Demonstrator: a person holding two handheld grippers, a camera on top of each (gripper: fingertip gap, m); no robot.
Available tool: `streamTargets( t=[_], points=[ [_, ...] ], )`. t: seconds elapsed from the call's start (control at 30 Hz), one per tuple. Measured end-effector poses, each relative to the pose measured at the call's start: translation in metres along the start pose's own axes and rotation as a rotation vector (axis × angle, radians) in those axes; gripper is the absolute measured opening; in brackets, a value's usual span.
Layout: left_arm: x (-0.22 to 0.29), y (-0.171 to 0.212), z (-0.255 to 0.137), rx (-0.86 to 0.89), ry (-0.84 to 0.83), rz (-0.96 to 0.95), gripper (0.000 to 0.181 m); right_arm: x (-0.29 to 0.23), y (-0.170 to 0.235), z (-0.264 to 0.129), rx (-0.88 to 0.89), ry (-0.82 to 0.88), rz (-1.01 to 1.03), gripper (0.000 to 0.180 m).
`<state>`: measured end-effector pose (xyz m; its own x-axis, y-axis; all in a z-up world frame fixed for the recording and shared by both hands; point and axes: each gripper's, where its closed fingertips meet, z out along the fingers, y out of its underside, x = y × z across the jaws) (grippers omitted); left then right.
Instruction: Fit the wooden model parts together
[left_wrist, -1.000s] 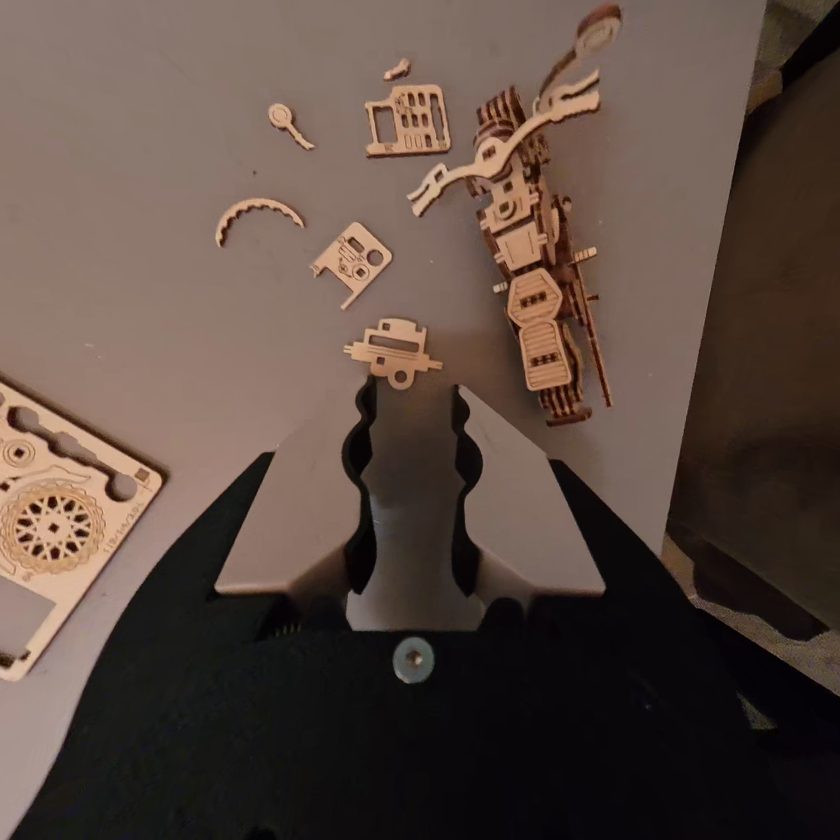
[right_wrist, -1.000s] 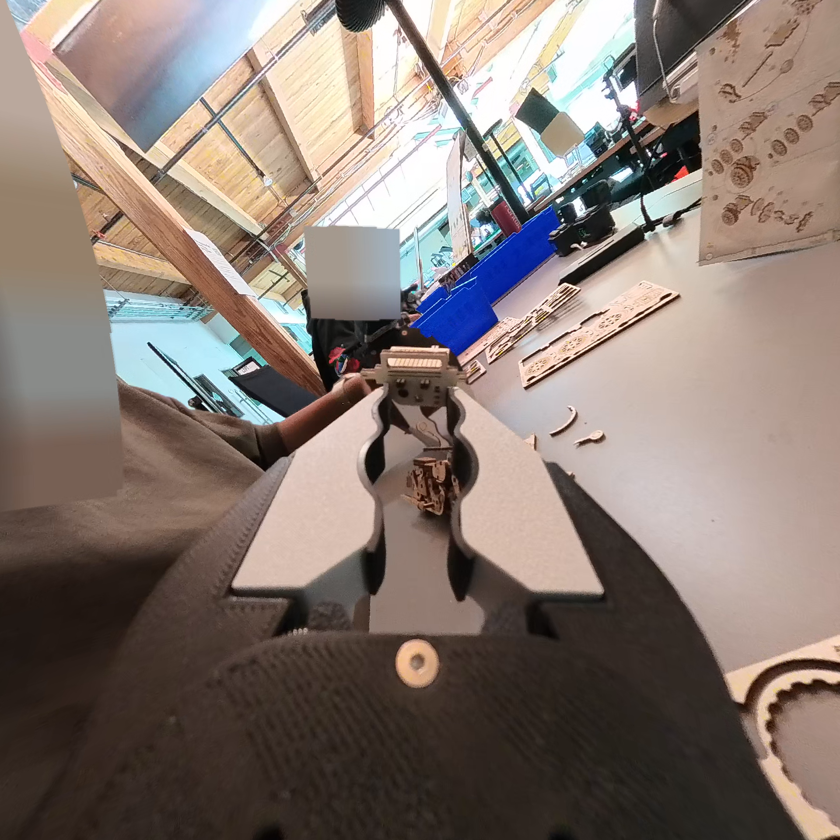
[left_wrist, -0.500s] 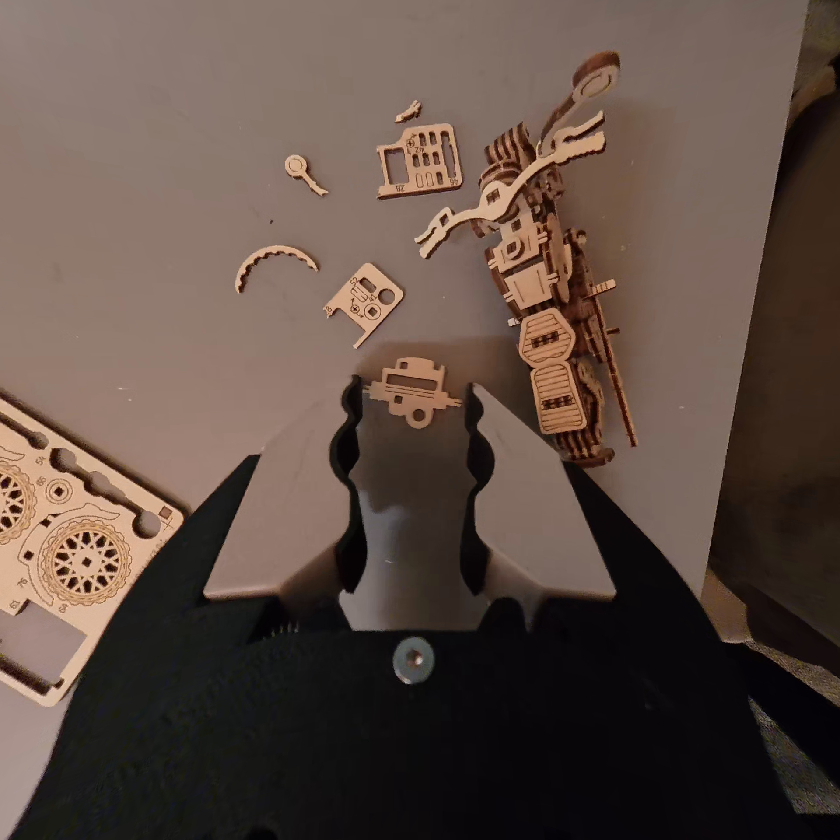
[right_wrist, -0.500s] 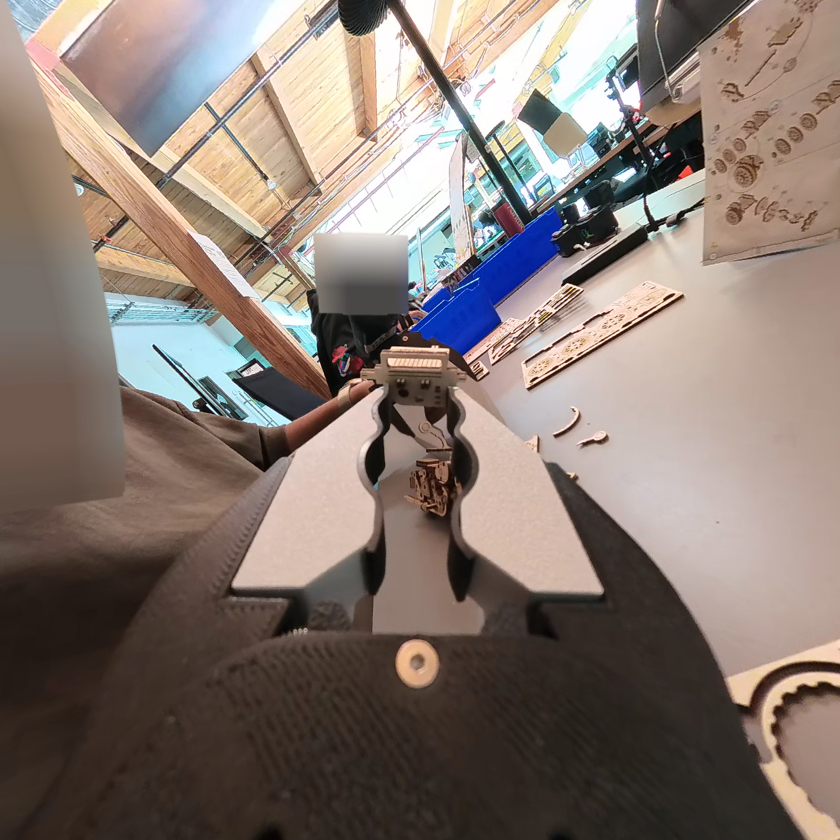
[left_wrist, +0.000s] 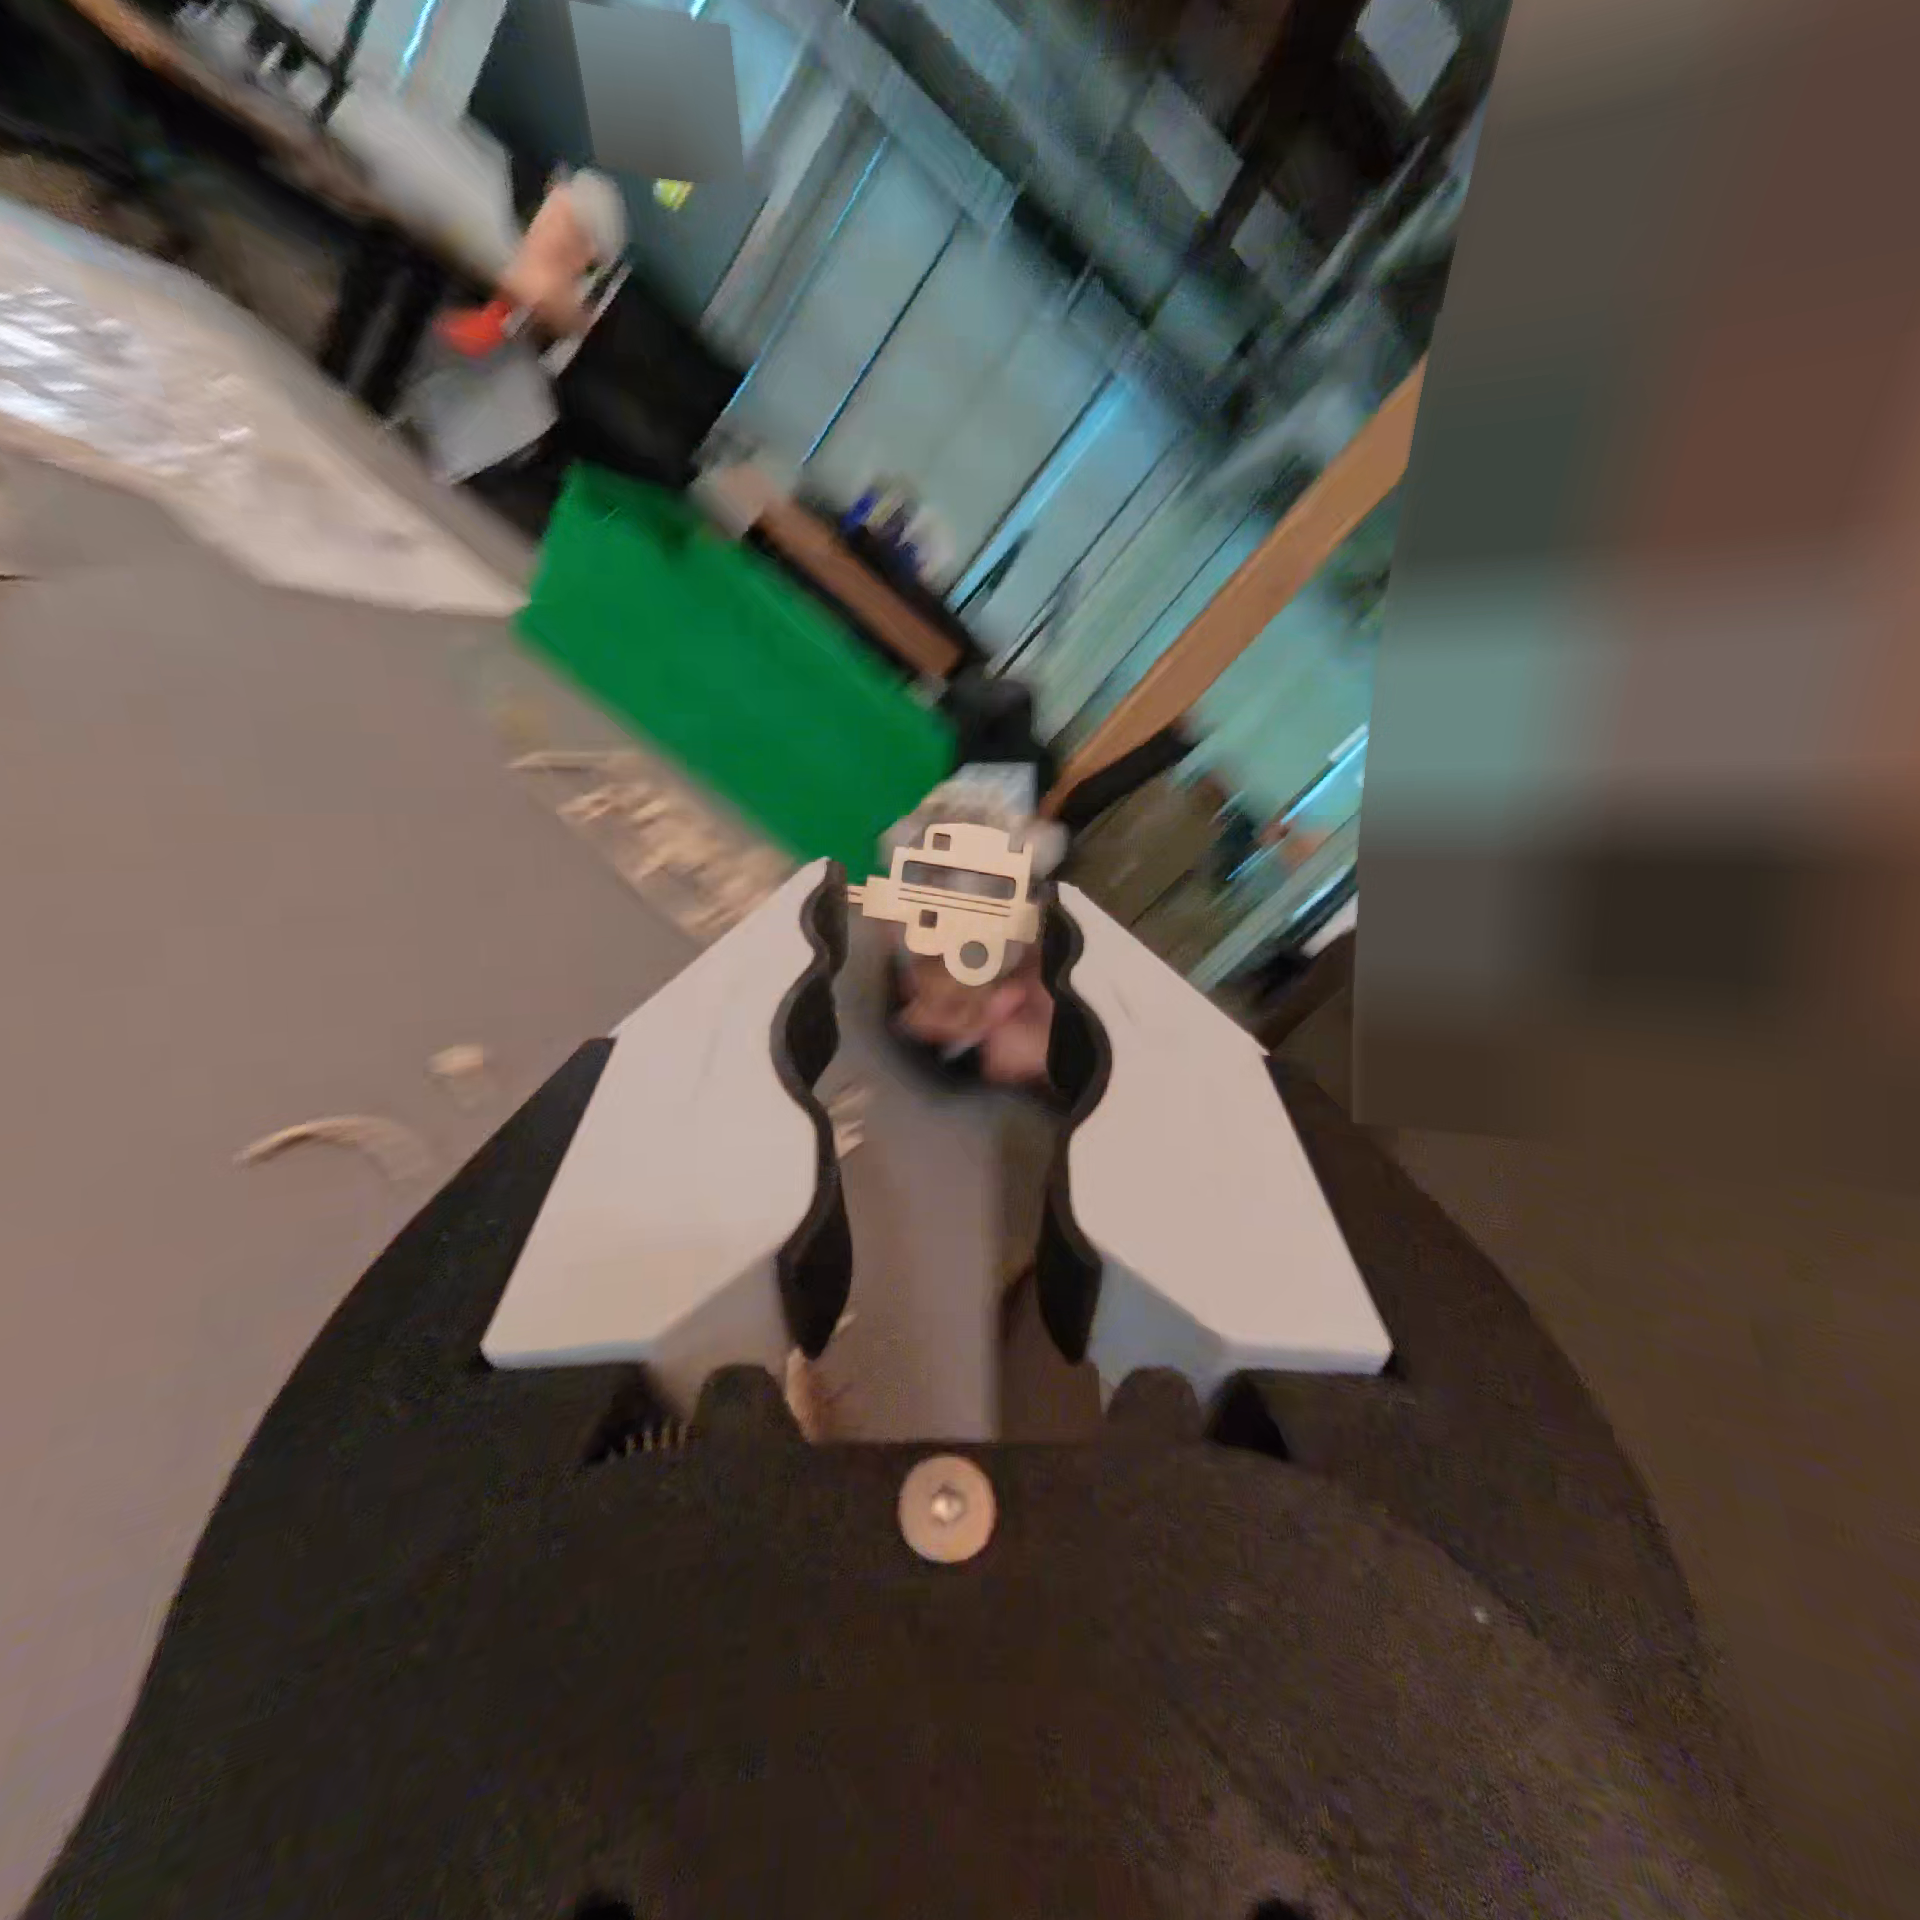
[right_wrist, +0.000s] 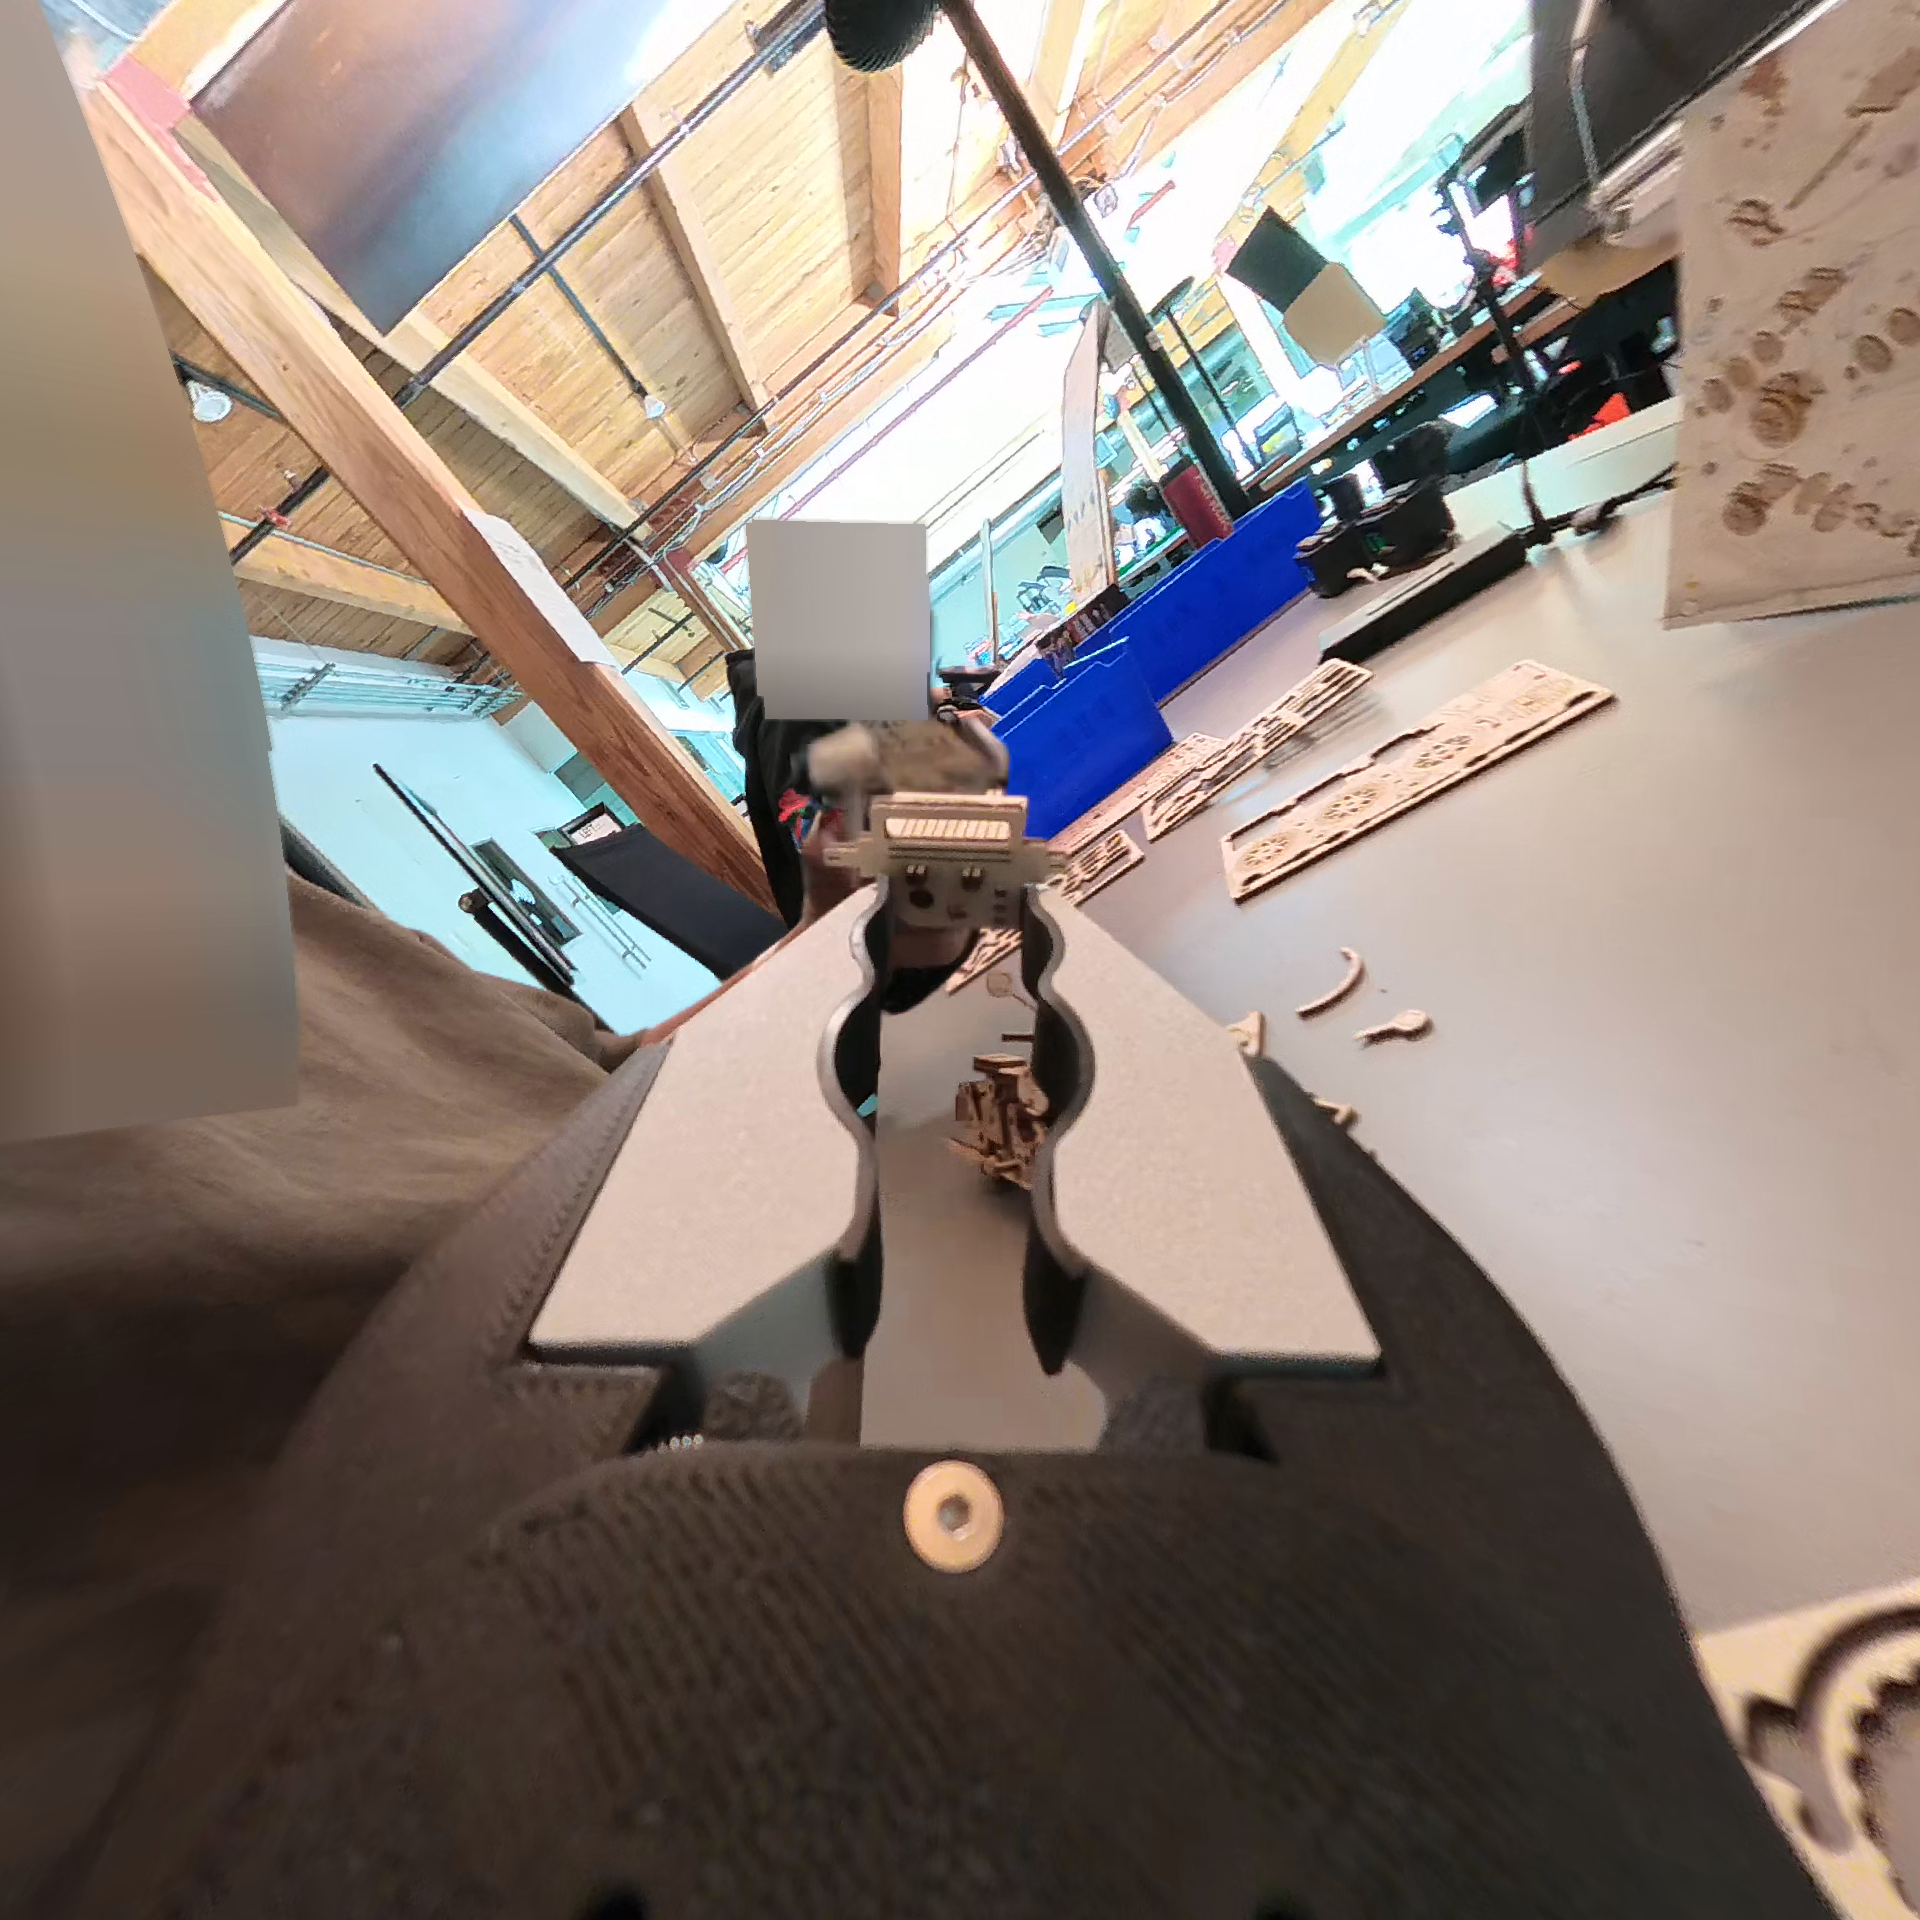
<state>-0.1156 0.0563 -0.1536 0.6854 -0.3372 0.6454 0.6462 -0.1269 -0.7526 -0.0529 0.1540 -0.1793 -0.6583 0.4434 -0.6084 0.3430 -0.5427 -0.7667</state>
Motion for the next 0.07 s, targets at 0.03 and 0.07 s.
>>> streamTargets(
  t=[0.03,0.07],
  points=[
    [0.0111,-0.0071,0.003,0.085,0.076,-0.076,0.035,-0.0019,0.001,0.0016,-0.002,-0.005,-0.002,0.023],
    [0.018,-0.0091,0.0067,0.139,0.129,-0.137,0.035,-0.0041,0.0026,0.0035,-0.005,-0.012,-0.002,0.023]
  ],
)
